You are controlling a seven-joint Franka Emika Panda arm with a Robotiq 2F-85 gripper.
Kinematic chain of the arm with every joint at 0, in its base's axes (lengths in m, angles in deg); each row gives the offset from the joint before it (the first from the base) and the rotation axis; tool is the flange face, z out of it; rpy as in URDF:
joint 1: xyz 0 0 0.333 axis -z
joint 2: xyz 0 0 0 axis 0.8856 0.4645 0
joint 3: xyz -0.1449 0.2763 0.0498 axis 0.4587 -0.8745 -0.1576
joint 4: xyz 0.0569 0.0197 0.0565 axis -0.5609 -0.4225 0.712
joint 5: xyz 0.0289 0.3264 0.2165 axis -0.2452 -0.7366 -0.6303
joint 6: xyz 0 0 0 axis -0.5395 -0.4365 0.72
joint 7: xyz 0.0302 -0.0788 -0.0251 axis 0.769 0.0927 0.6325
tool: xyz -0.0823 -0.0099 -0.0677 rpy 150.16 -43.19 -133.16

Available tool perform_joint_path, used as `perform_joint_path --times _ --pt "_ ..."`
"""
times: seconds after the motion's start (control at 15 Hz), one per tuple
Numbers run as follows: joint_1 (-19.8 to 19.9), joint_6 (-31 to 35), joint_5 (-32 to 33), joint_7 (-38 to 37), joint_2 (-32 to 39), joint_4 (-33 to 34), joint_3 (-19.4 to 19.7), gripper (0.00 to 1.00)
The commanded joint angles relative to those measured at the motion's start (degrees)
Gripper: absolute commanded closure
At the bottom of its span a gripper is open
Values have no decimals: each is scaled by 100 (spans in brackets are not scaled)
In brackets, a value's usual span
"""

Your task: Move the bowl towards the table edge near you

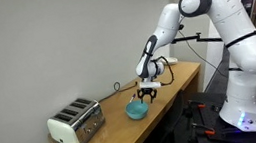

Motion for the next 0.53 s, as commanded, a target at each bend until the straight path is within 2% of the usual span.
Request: perform_joint_path --times 0.0,0.13,0.33,0.47 --pt "-49 186 68 547 -1018 -691 -125 0" --pt "-227 -86 462 747 -1562 -843 -96 0" --pt "-615 -607 1633 432 -2090 -825 71 0" --pt "-724 -1061 2336 187 -2282 -661 76 0"
